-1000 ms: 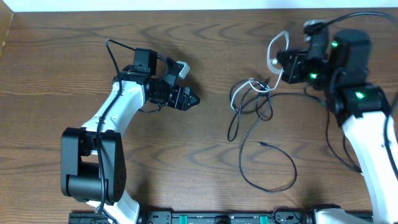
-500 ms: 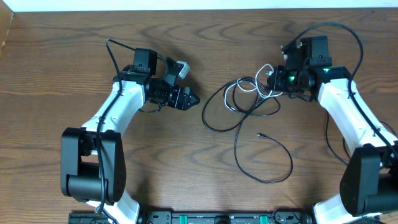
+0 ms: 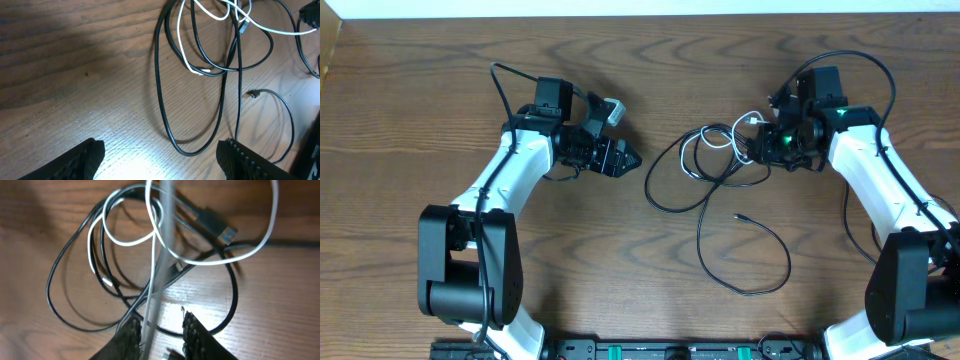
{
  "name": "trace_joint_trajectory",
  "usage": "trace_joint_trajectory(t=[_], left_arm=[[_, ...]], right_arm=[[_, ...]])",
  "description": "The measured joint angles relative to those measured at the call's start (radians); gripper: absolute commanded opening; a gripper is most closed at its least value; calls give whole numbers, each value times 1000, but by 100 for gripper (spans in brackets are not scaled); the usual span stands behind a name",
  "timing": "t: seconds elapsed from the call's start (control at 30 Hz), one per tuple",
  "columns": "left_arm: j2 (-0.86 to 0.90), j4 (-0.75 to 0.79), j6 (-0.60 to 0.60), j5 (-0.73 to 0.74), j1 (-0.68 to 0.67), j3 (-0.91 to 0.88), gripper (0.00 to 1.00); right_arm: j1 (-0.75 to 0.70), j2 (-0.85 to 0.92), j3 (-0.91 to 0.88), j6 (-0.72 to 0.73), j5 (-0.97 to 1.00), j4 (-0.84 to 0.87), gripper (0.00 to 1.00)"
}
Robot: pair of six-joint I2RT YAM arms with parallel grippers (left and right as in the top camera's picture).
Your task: Untangle cables
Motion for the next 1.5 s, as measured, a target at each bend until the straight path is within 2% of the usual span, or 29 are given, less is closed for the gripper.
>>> trace_joint_trajectory(t=[0.03,0.1,0.13,0.33,0.47,0.6,0.77,0.83,1.1,1.5], left_arm=[[0,0,0,0,0,0,77],[0,0,0,0,0,0,77],[0,0,0,0,0,0,77],[0,0,-1,0,0,0,77],[0,0,-2,0,0,0,77],[0,3,-2,0,0,0,77],[0,5,-2,0,0,0,77],[0,4,-2,0,0,0,77],[0,5,-2,0,0,0,77],[0,5,-2,0,0,0,77]], right_arm=[[0,0,0,1,1,6,37],[2,0,11,6,-2,-1,52],[3,0,24,5,-3,-8,55],[41,0,180,2,35,-36,59],[84,0,227,-36,75,24,62],[148,5,228,-106,93,150,59],[209,53,229,-193,117,275,35],[223,84,229,-223,121,296,33],[243,212,229,-347,142,276,39],[243,295,229,-389,250,152,43]])
